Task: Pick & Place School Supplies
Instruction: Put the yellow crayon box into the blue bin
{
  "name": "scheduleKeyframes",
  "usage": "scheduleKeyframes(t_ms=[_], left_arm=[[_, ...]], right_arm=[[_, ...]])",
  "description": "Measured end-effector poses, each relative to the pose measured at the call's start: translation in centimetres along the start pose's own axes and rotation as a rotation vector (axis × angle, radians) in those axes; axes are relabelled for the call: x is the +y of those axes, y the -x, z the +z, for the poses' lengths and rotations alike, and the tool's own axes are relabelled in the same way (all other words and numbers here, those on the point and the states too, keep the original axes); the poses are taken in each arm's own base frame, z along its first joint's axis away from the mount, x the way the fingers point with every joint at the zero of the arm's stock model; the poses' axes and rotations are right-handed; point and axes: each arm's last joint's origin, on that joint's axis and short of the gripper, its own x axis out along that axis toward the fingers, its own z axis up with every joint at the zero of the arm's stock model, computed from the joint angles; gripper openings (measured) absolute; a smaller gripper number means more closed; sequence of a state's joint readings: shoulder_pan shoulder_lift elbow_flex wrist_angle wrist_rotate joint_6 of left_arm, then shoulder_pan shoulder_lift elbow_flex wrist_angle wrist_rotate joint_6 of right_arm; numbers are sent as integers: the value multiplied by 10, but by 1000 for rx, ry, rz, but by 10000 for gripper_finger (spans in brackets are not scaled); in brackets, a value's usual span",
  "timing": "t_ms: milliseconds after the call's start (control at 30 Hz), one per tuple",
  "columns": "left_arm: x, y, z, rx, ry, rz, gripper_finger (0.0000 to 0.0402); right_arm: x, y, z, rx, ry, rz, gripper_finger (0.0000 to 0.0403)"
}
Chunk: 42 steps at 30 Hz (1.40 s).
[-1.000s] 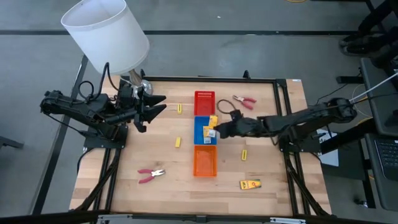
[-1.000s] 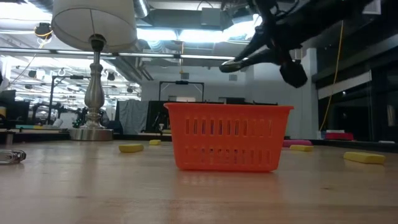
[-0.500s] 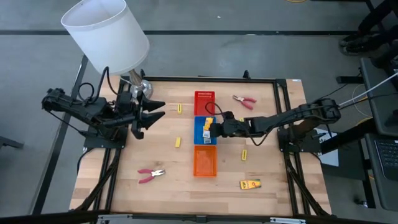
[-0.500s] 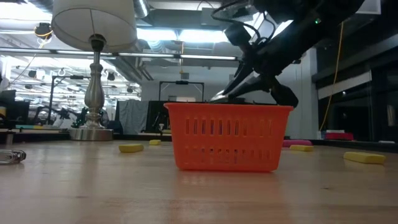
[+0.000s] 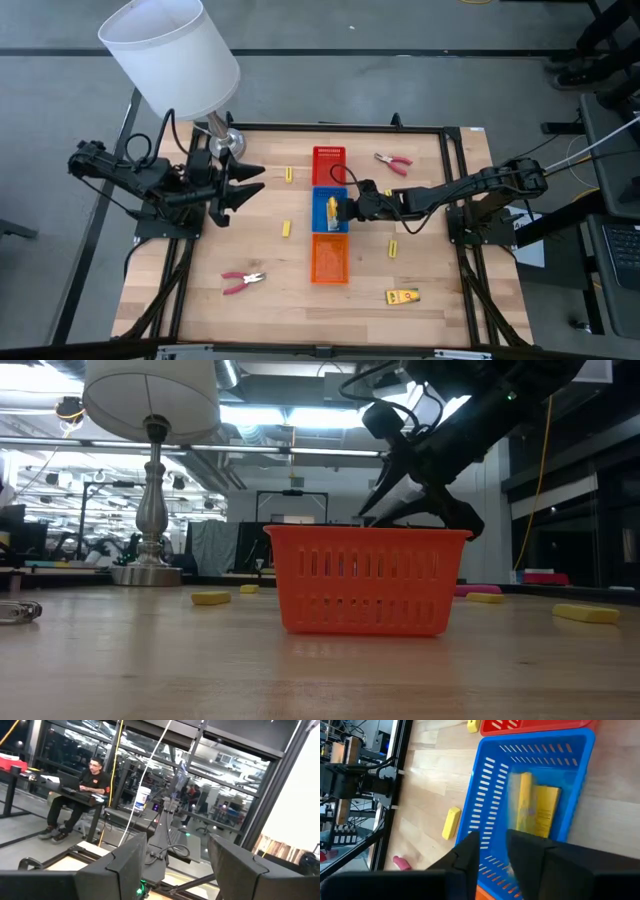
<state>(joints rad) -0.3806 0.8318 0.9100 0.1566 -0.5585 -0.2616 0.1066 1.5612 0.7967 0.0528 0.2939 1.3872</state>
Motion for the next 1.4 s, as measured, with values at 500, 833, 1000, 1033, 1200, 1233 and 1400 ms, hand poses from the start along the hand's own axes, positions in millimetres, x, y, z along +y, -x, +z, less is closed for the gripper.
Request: scheduleKeyframes(t_ms=[500,833,1000,1033,1200,1233,1400], left_arm=[[8,4,-25,226,1,91,207],[12,8,-31,301,39,117,207],[13,8,-31,292,26,133,207],[13,8,-31,293,25,134,207],[13,8,-31,289,21,141,207],[13,8,-31,289,21,142,207],[13,8,-31,289,25,143,207]], right_arm=[[12,51,-56,479,216,113,107],[20,146,-158,971,529,339,98],[38,179,-183,898,821,406,98],[41,181,-187,887,892,401,98],[43,166,-207,862,1196,325,99],[39,159,-212,856,1234,294,102],[15,126,-222,805,1176,-14,140]])
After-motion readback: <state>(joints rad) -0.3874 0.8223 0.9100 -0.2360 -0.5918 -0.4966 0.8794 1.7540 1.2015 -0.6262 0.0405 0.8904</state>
